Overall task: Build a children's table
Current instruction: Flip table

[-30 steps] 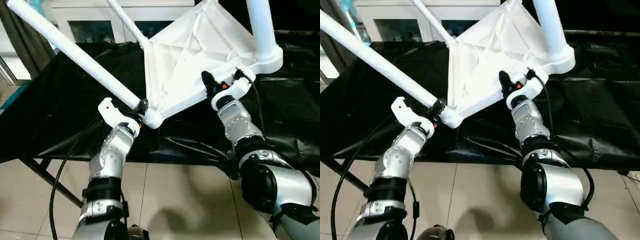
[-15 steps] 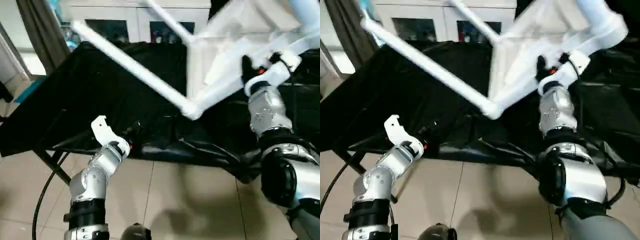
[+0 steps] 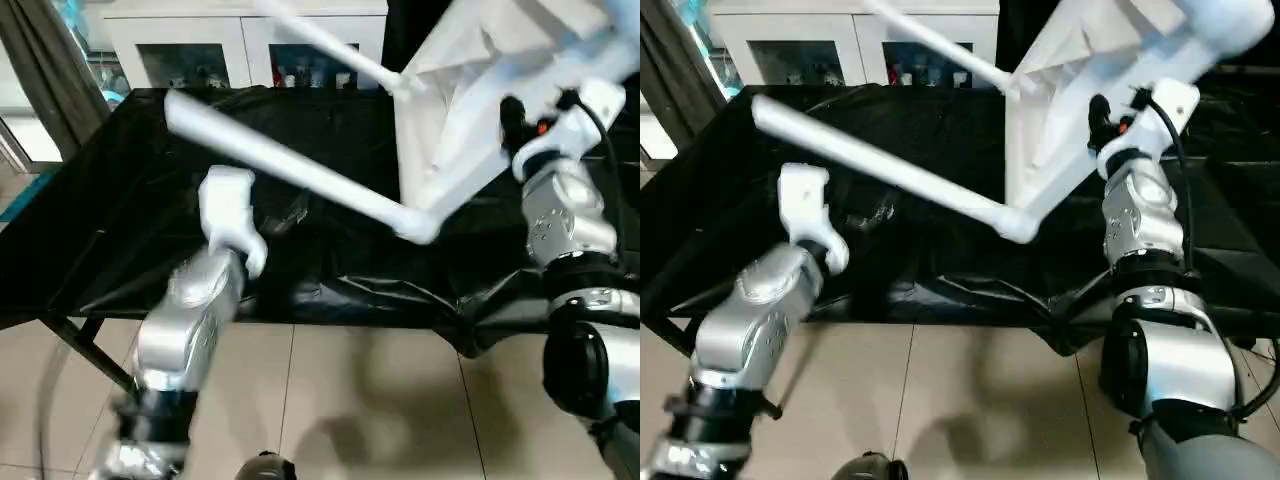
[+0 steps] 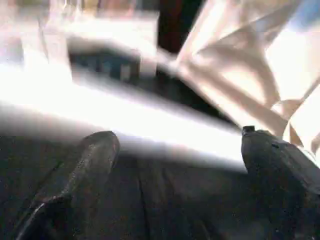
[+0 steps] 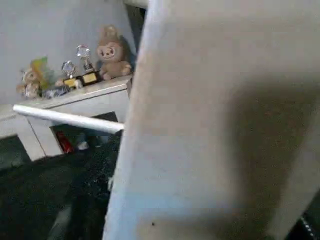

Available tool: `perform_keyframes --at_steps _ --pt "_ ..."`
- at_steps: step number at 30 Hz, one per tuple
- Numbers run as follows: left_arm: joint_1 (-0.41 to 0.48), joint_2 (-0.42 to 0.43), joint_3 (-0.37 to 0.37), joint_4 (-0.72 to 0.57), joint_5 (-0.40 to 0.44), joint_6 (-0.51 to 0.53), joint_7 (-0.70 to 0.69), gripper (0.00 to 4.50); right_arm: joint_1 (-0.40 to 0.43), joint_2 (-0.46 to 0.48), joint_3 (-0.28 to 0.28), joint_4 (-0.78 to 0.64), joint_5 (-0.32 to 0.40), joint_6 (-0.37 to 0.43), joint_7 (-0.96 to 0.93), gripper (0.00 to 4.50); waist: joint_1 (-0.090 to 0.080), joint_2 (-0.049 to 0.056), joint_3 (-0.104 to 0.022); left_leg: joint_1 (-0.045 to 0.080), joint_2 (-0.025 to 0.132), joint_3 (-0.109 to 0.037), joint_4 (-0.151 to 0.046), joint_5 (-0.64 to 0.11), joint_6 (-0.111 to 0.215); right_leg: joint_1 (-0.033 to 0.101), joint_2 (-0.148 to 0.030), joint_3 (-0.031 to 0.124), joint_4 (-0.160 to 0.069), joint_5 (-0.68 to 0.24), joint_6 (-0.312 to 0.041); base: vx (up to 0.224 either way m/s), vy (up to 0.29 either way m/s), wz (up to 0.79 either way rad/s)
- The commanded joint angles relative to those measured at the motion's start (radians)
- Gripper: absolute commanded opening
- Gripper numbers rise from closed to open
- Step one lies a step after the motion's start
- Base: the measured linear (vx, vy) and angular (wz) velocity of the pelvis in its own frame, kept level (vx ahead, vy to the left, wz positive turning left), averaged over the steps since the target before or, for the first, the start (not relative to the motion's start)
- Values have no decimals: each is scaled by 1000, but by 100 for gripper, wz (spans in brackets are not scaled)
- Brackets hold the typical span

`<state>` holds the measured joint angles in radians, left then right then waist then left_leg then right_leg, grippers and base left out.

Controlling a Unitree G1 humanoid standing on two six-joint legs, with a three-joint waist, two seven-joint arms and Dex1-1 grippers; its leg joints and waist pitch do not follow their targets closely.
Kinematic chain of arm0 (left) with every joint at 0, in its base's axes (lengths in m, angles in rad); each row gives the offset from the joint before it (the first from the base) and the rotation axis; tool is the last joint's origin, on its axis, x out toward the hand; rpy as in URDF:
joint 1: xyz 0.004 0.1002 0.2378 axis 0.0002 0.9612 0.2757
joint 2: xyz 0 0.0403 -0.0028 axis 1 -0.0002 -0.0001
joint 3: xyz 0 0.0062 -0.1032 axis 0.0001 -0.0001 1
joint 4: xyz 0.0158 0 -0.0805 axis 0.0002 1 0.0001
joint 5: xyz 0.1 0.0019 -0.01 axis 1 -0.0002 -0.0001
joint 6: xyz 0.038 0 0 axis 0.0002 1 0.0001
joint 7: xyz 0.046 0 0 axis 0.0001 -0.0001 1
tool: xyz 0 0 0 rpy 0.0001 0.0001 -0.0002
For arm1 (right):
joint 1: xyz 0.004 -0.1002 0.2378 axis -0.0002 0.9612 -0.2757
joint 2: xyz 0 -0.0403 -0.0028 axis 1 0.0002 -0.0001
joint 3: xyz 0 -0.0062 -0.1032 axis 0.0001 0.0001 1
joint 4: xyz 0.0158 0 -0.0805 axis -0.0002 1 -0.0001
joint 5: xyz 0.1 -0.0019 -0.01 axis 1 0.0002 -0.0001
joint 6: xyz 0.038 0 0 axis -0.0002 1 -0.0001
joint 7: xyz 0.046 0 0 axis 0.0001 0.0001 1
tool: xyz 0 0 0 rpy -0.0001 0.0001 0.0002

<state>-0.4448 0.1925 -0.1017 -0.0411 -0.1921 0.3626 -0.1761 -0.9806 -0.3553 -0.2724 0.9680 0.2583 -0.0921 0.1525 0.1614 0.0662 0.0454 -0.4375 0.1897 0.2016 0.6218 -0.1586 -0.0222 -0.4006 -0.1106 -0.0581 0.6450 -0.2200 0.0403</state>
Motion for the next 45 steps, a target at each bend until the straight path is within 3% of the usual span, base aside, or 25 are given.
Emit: perform_keyframes --at_steps 1,7,8,11,14,16,17,18,21,23,25,26,27,28,29,30,34,39,40,41,42,43,45 --pt "-24 23 -37 -30 64 -35 -23 450 24 -20 54 -14 -82 15 2 209 -8 -24 -76 44 31 -20 -68 -147 12 27 -26 24 -73 -65 -177 0 0 0" --pt "-122 105 -118 -39 180 -151 -112 450 23 -35 104 -60 -125 67 -1 204 -5 -26 -78 46 29 -20 -68 -159 -8 27 -28 26 -70 -60 -183 0 0 0" --pt "-146 134 -147 -29 214 -190 -146 450 19 -35 117 -67 -137 83 0 203 -4 -34 -78 47 29 -19 -68 -155 -9 28 -27 26 -70 -56 -185 0 0 0" --pt "-189 194 -214 1 261 -266 -247 450 7 -36 141 -77 -159 104 4 201 -1 -29 -78 47 29 -21 -68 -150 -16 26 -29 26 -67 -57 -183 0 0 0" --pt "-196 200 -229 13 233 -278 -317 450 0 -34 150 -79 -164 107 11 198 -5 -32 -79 49 30 -18 -70 -164 -37 26 -29 27 -61 -35 -200 0 0 0" --pt "-188 175 -218 9 147 -255 -391 450 -5 -33 157 -80 -166 117 23 198 -5 -35 -79 49 29 -16 -71 -166 -39 26 -30 28 -60 -24 -208 0 0 0" --pt "-187 174 -218 8 144 -253 -394 450 -6 -33 158 -80 -166 117 24 198 -5 -34 -78 49 29 -16 -72 -172 -41 27 -31 28 -59 -25 -214 0 0 0" --pt "-181 141 -203 5 50 -217 -459 450 -12 -35 178 -80 -183 131 45 198 -5 -39 -79 48 29 -16 -71 -171 -43 28 -32 28 -58 -21 -218 0 0 0" --pt "-189 134 -203 41 20 -193 -494 450 -18 -38 208 -77 -204 142 82 198 -8 -47 -78 47 28 -14 -70 -163 -30 30 -30 27 -57 -7 -229 0 0 0" --pt "-192 135 -204 50 21 -194 -496 450 -18 -39 210 -77 -206 144 87 198 -10 -47 -77 44 27 -15 -71 -164 -23 32 -31 28 -59 -23 -224 0 0 0" --pt "-198 141 -208 68 36 -208 -501 450 -21 -40 212 -74 -206 146 92 268 -14 -48 -77 45 29 -16 -70 -155 -15 33 -32 29 -60 -23 -218 0 0 0" --pt "-208 146 -208 92 60 -218 -494 450 -24 -42 217 -66 -212 142 94 268 -16 -48 -77 45 29 -16 -70 -150 -14 33 -31 29 -59 -20 -217 0 0 0" --pt "-221 150 -203 114 79 -230 -487 450 -27 -43 221 -57 -216 140 97 271 -17 -57 -77 43 29 -15 -69 -139 -9 35 -30 28 -59 -16 -217 0 0 0" --pt "-229 151 -199 128 90 -238 -483 450 -29 -44 223 -52 -219 139 99 281 -18 -49 -78 45 29 -16 -69 -136 -11 34 -32 29 -59 -17 -218 0 0 0" --pt "-233 149 -193 130 91 -239 -477 450 -30 -44 224 -50 -221 138 97 281 -21 -50 -78 45 29 -16 -70 -136 -17 33 -30 28 -58 -8 -220 0 0 0" --pt "-238 146 -184 133 91 -241 -467 450 -30 -44 226 -47 -225 137 93 281 -23 -60 -78 45 30 -15 -70 -134 -17 34 -29 28 -58 -1 -223 0 0 0" --pt "-273 151 -130 136 119 -296 -401 450 -13 -40 241 -50 -243 147 86 281 -22 -59 -80 45 29 -15 -64 -94 3 38 -28 28 -51 72 -236 0 0 0" --pt "-311 173 -111 121 224 -432 -306 450 24 -26 236 -67 -240 158 81 281 -19 -65 -80 42 30 -15 -61 -76 26 41 -30 29 -49 88 -231 0 0 0" --pt "-322 202 -122 87 313 -501 -266 450 53 -12 236 -59 -241 156 69 281 -18 -63 -80 45 31 -15 -63 -86 21 38 -31 29 -50 65 -233 0 0 0" --pt "-322 209 -125 78 342 -515 -245 450 60 -9 237 -50 -245 153 64 281 -20 -69 -79 45 34 -15 -64 -92 24 37 -30 29 -54 55 -227 0 0 0" --pt "-322 213 -126 73 367 -527 -227 450 64 -7 238 -41 -248 151 59 281 -21 -64 -79 47 37 -17 -66 -104 10 36 -32 29 -52 31 -220 0 0 0" --pt "-325 219 -123 70 409 -545 -188 450 71 -3 234 -26 -247 148 50 281 -23 -71 -77 49 37 -15 -66 -112 0 34 -29 29 -53 27 -220 0 0 0" --pt "-329 222 -121 71 426 -554 -171 450 74 -1 230 -20 -244 147 46 281 -21 -70 -77 49 36 -15 -67 -117 -6 34 -31 30 -52 18 -223 0 0 0"
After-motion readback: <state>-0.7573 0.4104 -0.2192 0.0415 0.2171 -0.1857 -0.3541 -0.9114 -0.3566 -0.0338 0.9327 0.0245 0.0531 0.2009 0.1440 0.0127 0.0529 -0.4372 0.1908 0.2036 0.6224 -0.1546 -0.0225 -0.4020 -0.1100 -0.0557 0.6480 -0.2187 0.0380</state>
